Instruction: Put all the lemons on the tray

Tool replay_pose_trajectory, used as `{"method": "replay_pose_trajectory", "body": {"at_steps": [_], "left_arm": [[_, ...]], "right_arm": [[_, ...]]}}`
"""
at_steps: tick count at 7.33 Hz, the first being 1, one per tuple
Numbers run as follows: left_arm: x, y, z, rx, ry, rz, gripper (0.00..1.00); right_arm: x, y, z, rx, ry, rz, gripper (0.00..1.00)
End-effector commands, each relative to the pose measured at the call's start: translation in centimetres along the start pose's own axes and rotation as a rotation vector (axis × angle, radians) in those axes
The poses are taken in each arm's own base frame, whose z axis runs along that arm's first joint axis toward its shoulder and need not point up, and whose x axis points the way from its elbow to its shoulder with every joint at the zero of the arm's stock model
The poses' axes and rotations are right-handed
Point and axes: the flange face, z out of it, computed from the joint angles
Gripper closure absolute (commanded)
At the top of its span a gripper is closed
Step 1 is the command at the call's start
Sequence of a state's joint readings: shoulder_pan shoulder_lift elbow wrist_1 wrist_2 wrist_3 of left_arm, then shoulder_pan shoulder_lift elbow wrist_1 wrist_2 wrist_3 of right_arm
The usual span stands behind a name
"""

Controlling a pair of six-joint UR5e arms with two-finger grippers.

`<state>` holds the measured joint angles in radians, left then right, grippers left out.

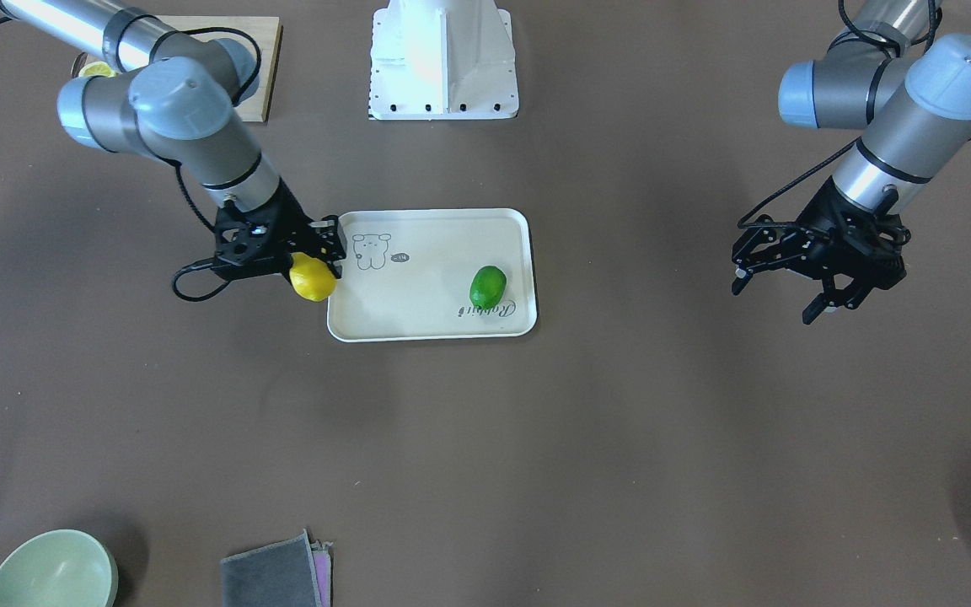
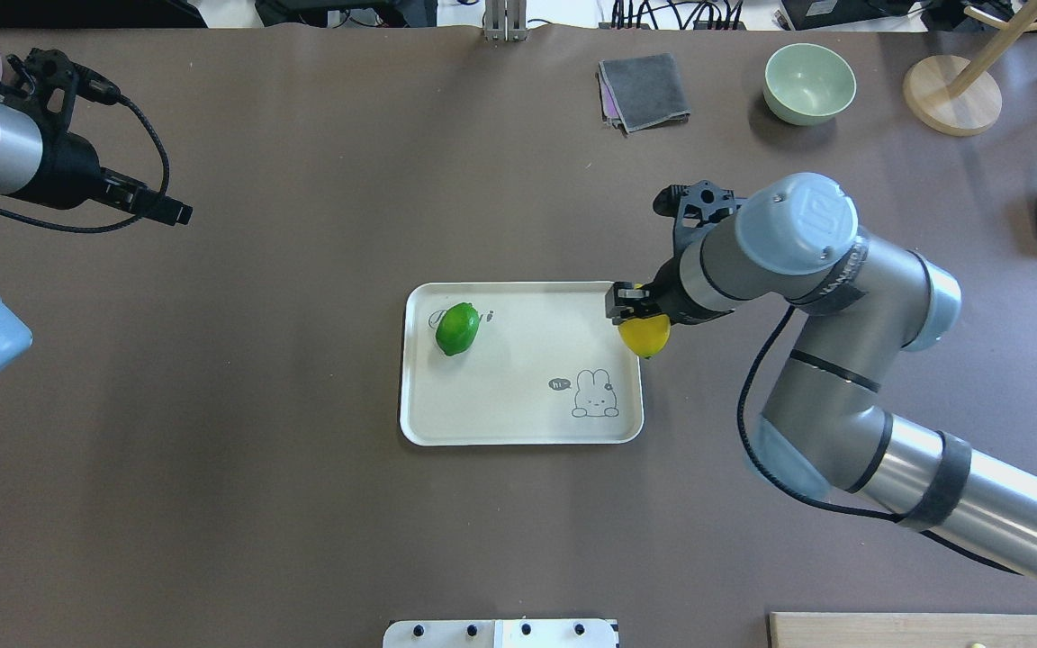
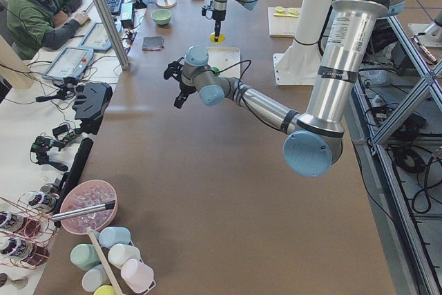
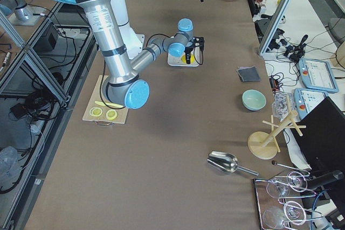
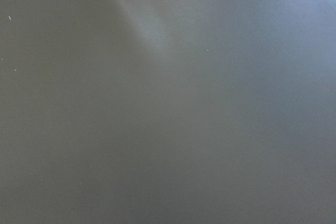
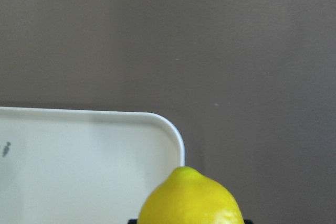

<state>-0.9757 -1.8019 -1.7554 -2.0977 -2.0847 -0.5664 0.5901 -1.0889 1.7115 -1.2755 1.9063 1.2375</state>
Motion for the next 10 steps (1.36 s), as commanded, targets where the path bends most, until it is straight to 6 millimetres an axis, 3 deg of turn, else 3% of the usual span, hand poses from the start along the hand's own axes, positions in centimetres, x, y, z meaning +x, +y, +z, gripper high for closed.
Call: {"method": "replay_pose_trajectory", "body": {"at_steps": [1,2,4,7,9,10], "left_arm": [[0.1,-0.1,0.0,0.002,0.001,-0.002,0.0],[0.1,-0.1,0.0,0.002,0.001,-0.002,0.0],[0.2,-0.1,0.0,0.0,0.003,-0.001,0.0],[0.3,0.0,0.0,-0.003,0.009,0.001,0.0],[0.2,0.0,0.0,-0.004,0.01,0.004,0.0],[-0.1,0.0,-0.3,-0.013,0.013,0.003,0.0]], "right_arm": [[-6.4,1.5,1.0,0.052,0.083,0.051,1.0],[-6.3,1.6,1.3,0.051,0.089,0.051,0.71],[-6.4,1.8,1.7,0.091,0.109,0.041,0.01],[-7.2,1.1,0.5,0.088,0.085,0.029,0.0],[-5.3,-2.8,-2.2,0.034,0.05,0.032,0.0],[-2.7,-5.8,-3.9,0.004,0.04,0.012,0.0]]}}
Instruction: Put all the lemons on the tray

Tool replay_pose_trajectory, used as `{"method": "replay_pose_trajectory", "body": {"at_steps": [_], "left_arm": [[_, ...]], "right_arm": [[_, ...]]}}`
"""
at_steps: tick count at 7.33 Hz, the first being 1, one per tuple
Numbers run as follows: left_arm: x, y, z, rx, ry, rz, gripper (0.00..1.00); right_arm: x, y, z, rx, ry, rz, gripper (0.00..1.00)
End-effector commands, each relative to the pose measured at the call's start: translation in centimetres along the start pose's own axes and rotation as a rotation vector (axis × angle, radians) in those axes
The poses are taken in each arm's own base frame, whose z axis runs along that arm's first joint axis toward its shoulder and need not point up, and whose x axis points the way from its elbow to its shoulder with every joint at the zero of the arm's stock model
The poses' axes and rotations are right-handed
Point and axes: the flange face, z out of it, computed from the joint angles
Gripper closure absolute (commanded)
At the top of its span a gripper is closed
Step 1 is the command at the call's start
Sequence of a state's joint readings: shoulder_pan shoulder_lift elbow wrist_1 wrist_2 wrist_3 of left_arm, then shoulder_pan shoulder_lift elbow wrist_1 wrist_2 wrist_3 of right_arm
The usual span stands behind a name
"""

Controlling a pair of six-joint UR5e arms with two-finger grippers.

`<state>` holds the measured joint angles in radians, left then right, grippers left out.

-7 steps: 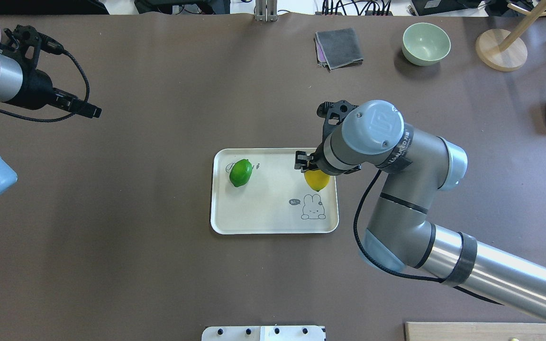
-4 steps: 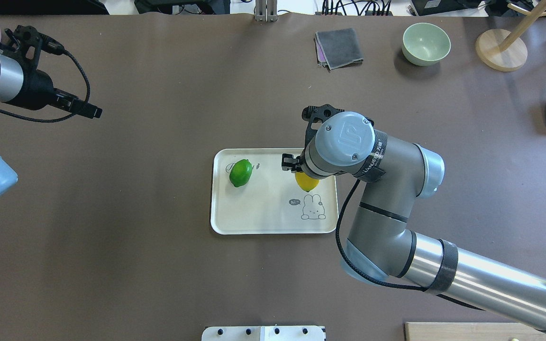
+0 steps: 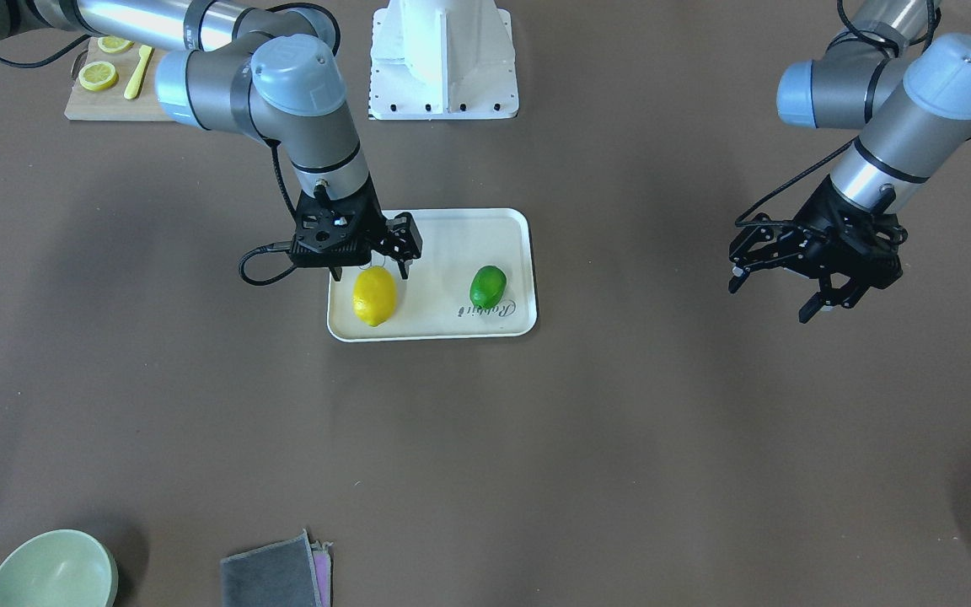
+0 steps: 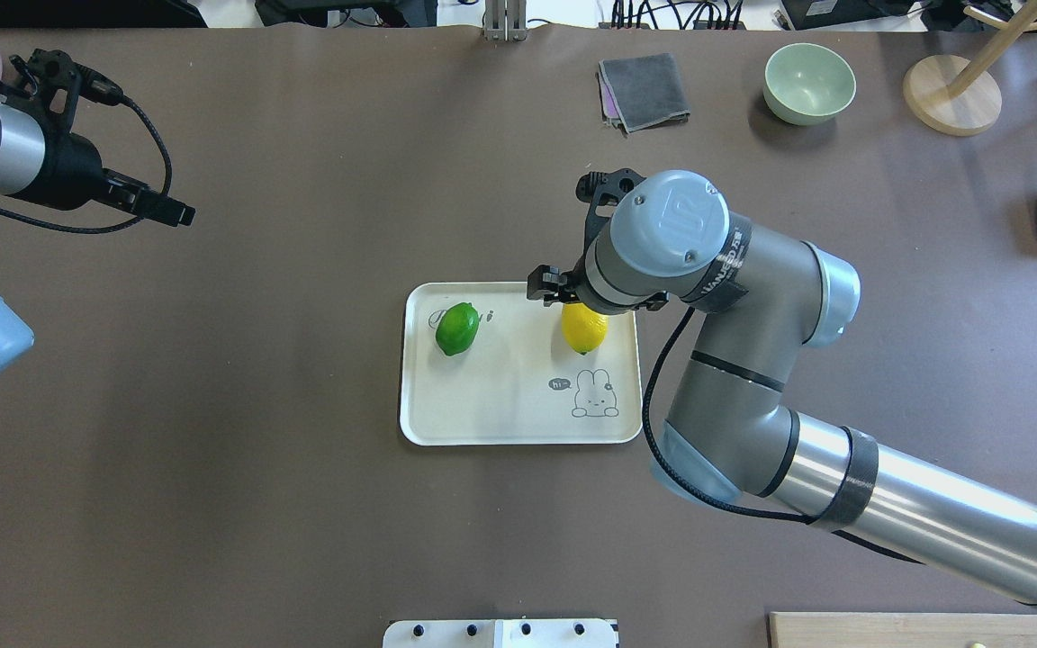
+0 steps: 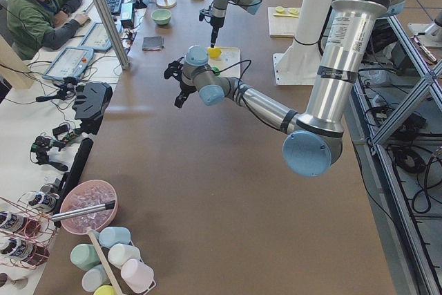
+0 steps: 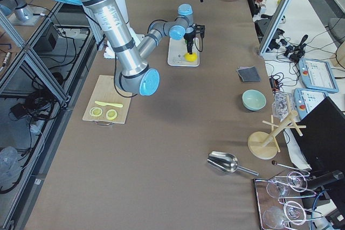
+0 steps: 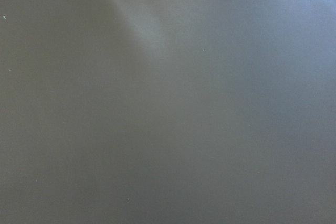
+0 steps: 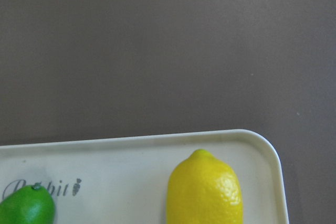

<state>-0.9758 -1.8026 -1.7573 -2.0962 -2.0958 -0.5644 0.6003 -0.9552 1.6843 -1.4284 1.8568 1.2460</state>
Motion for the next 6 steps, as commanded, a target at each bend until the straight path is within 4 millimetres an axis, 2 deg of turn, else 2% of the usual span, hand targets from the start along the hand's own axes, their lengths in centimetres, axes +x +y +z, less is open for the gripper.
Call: {"method": "replay_pose_trajectory", "body": {"at_steps": [1,2,3,4,5,6], "left_arm": [[-1.7,-0.1,-1.2,-0.012,0.011,0.01,0.0],[-4.5,-0.7,-3.1,-0.031,-0.002,0.056,0.0],[-8.1,-1.2,-5.4,-0.073,-0.035,0.096,0.0],[-11.4,-1.3,-7.5,-0.101,-0.061,0.14,0.0],[-14.6,-1.2,-10.0,-0.13,-0.073,0.143,0.0],[-17.2,-0.7,-11.7,-0.173,-0.09,0.162,0.0]], "right_arm": [[6.1,-6.8,-3.6,-0.072,-0.017,-0.057,0.0],[10.0,-9.7,-5.5,-0.115,-0.034,-0.112,0.0],[15.4,-11.9,-6.7,-0.11,-0.021,-0.145,0.0],[22.4,-12.9,-7.5,-0.085,0.028,-0.223,0.0],[29.5,-12.3,-9.0,-0.071,0.071,-0.299,0.0],[35.2,-12.2,-11.0,-0.062,0.093,-0.31,0.0]]}}
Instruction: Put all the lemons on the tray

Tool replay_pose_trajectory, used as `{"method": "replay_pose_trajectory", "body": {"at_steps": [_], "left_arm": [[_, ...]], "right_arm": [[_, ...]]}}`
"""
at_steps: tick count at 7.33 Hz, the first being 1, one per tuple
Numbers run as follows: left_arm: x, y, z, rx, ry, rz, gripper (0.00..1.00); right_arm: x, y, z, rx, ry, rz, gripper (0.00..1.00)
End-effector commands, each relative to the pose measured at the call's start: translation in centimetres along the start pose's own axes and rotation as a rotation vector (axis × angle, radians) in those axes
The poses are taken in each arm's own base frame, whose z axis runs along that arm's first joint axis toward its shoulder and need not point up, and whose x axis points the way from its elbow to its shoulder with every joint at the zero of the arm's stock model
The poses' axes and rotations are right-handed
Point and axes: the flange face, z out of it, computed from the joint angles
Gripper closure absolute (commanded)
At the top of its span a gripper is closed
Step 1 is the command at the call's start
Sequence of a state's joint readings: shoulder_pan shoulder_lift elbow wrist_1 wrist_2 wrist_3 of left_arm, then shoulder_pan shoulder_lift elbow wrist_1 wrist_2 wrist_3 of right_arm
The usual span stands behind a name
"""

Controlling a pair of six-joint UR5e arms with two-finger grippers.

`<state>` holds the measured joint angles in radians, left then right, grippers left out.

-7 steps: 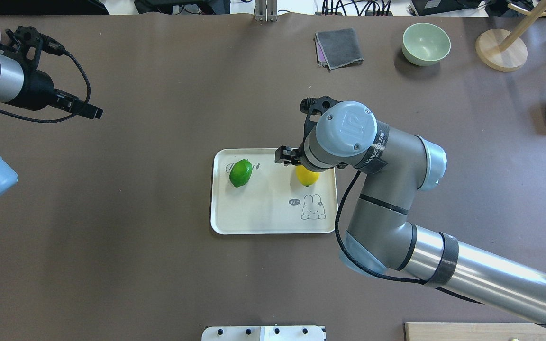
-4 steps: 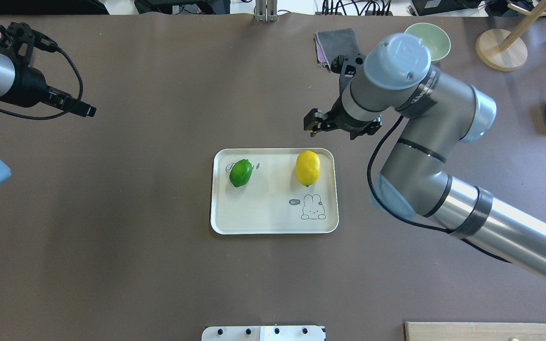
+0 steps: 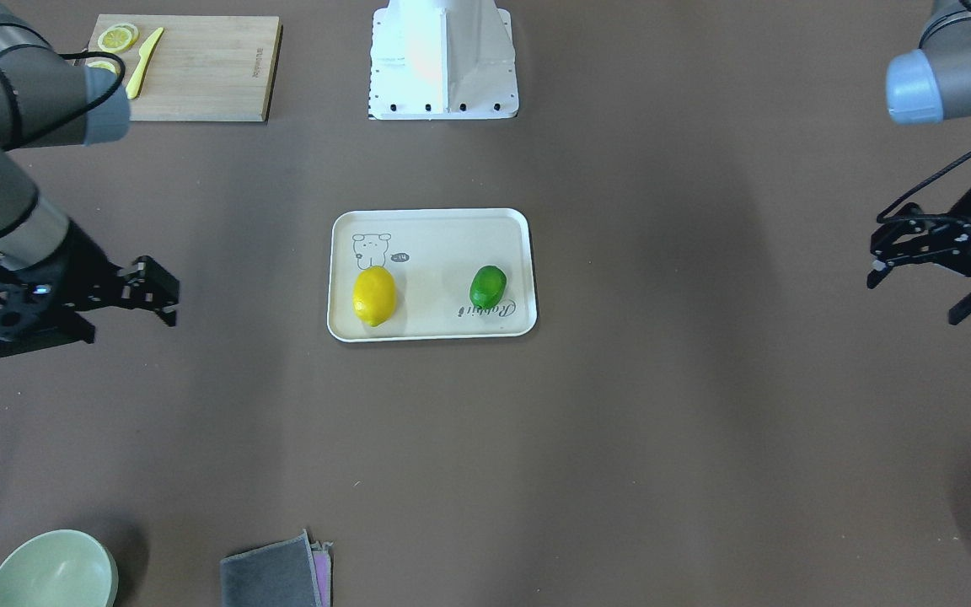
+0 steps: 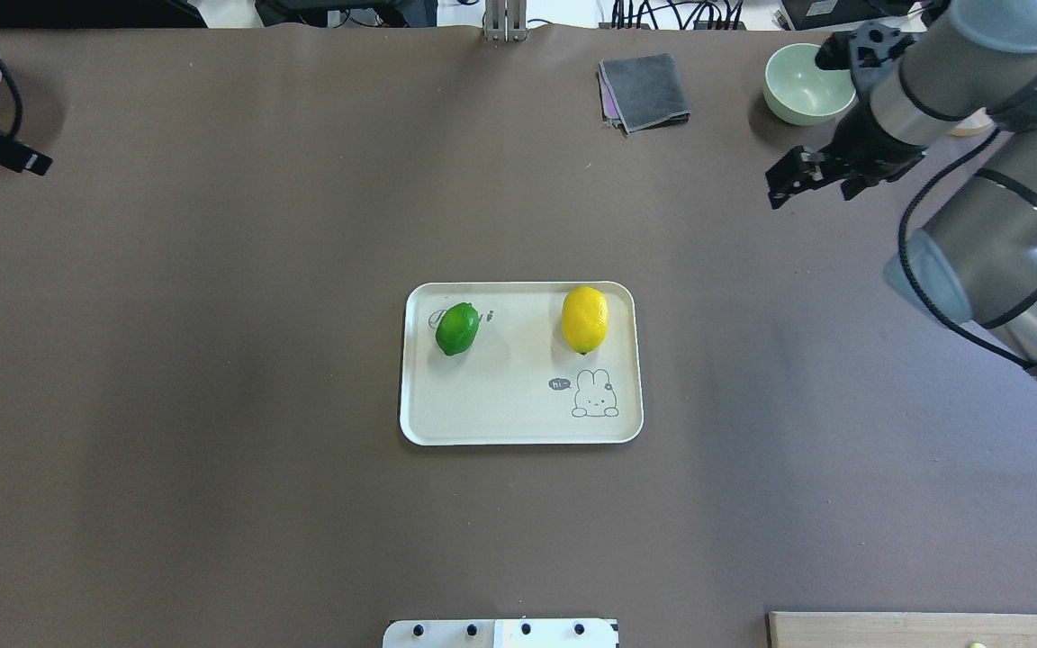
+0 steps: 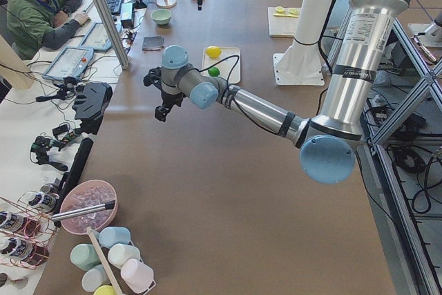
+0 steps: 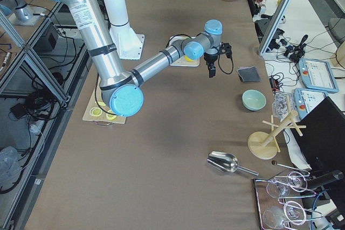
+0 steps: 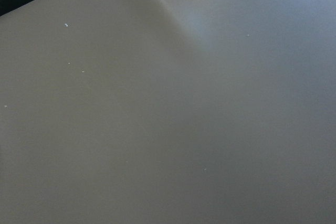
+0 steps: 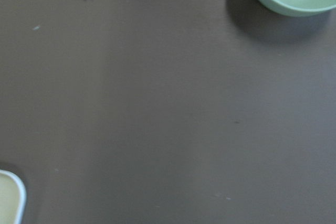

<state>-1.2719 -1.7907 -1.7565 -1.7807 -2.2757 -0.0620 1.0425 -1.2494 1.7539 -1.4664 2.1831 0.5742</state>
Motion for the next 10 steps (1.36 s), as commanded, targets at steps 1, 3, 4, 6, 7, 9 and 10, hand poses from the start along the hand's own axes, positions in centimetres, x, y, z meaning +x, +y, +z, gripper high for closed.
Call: {"method": "replay_pose_trajectory", "body": {"at_steps": [1,3,4,6,7,9,10], "left_arm": [[-7.3,2.9,-4.3,-0.081,-0.035,0.016,0.0],[-12.1,8.3,-3.9,-0.144,-0.028,0.027,0.0],[-13.1,11.4,-2.8,-0.192,-0.052,-0.001,0.0],[-17.2,16.1,-1.0,-0.249,-0.112,-0.077,0.0],[-18.3,17.8,-1.5,-0.254,-0.115,-0.117,0.0],[-18.7,19.8,-4.2,-0.216,-0.135,-0.148,0.0],[-19.1,20.4,-4.7,-0.205,-0.086,-0.196,0.0]], "right_arm": [[11.9,4.4,-3.0,0.007,0.065,-0.076,0.0],[23.0,9.9,-6.3,-0.01,0.055,-0.121,0.0],[27.5,13.4,-7.6,-0.009,0.057,-0.112,0.0],[34.4,20.2,-9.0,-0.014,0.086,-0.114,0.0],[37.3,25.3,-9.3,-0.025,0.101,-0.133,0.0],[39.4,27.9,-8.6,-0.048,0.098,-0.134,0.0],[40.1,27.9,-8.0,-0.055,0.097,-0.126,0.0]]}}
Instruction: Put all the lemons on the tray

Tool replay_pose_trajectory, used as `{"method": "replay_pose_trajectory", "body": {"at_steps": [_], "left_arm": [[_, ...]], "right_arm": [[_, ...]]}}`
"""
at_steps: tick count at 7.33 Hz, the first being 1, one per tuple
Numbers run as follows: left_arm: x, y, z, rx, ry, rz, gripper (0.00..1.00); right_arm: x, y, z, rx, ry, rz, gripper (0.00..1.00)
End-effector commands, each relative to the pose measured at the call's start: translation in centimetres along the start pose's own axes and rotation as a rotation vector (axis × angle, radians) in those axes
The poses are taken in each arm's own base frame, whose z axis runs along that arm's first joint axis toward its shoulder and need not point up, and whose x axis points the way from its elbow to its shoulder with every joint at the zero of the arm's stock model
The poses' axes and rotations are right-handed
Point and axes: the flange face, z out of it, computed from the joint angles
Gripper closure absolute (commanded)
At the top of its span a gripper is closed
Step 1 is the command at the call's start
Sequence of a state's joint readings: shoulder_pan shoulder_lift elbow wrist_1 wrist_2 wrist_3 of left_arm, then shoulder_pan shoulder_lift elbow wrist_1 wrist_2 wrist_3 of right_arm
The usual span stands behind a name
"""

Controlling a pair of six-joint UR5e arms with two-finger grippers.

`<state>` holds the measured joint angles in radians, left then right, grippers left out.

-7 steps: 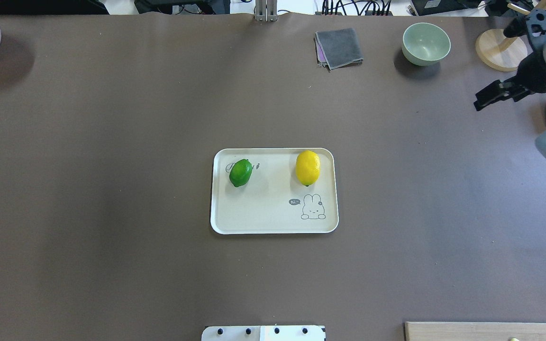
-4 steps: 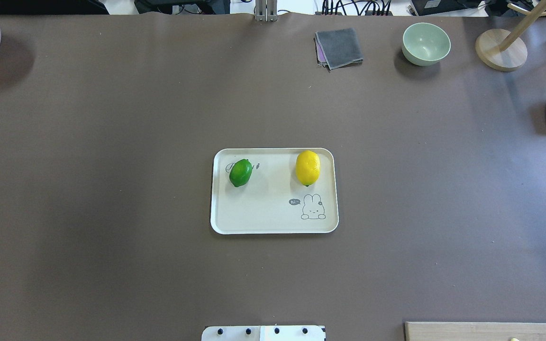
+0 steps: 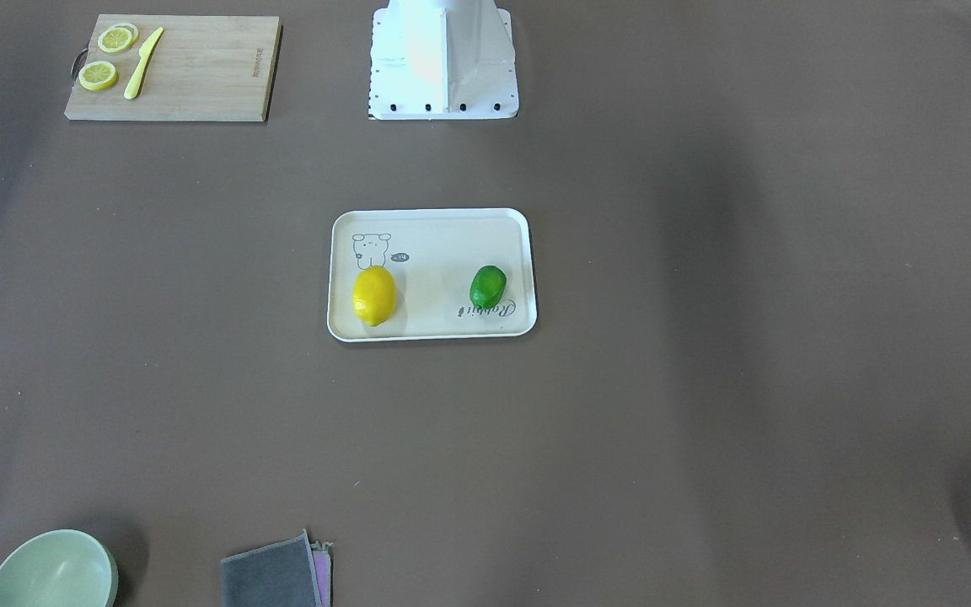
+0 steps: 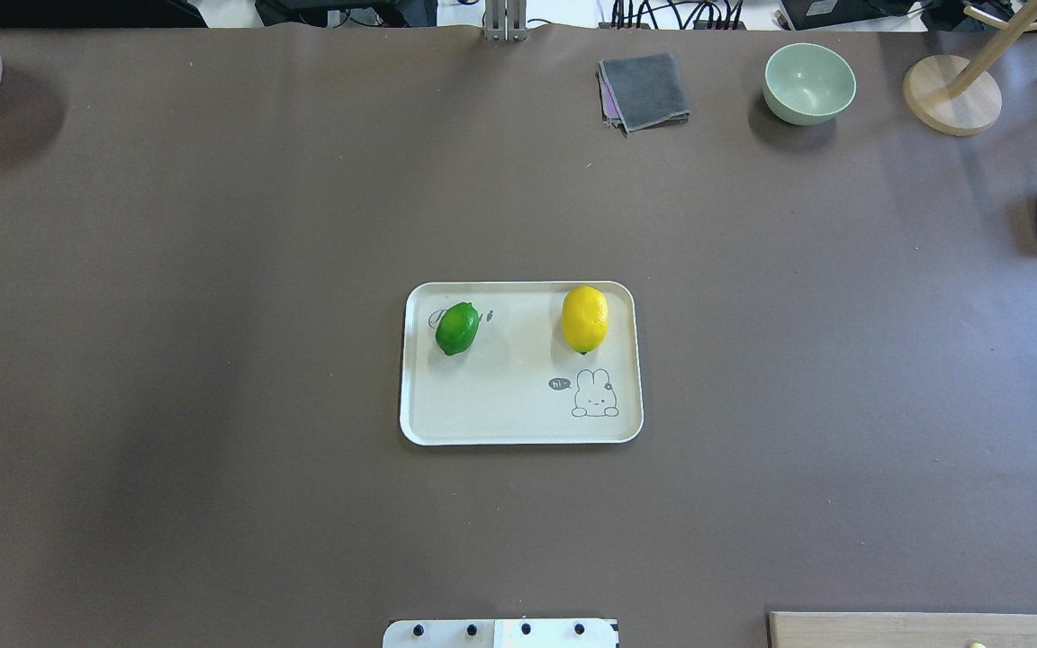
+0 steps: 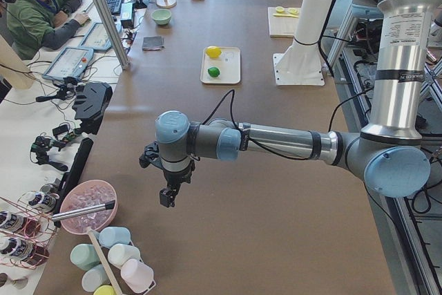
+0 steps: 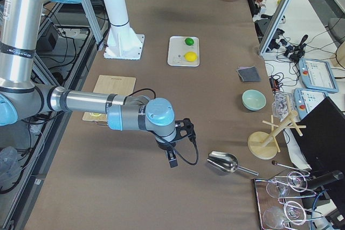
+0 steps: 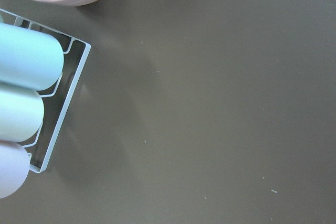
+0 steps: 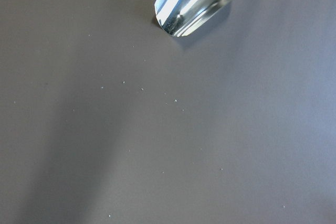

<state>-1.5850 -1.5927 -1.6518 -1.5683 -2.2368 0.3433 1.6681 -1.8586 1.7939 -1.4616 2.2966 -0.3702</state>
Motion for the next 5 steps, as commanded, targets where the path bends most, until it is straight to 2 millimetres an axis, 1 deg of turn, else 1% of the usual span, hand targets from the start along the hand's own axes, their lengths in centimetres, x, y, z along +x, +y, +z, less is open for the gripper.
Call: {"method": "replay_pose_trajectory", "body": {"at_steps": [1,2,3,4,5], "left_arm": [[-0.4,1.7,-1.1,0.016,0.159,-0.107,0.0],[-1.1,2.8,-0.5,-0.044,0.178,-0.177,0.0],[-0.8,3.1,-0.9,-0.055,0.167,-0.183,0.0],[-0.9,4.8,0.0,-0.07,0.175,-0.199,0.0],[-0.1,5.7,-0.5,-0.063,0.172,-0.189,0.0]], "right_arm": [[1.6,0.8,1.7,-0.008,-0.004,0.007,0.0],[0.4,-2.0,2.2,-0.045,-0.006,-0.03,0.0],[-2.0,-6.9,2.0,-0.159,0.0,-0.001,0.0],[-3.3,-11.5,-1.1,-0.236,0.018,0.101,0.0],[-4.3,-11.6,-2.0,-0.259,-0.009,0.147,0.0]]}}
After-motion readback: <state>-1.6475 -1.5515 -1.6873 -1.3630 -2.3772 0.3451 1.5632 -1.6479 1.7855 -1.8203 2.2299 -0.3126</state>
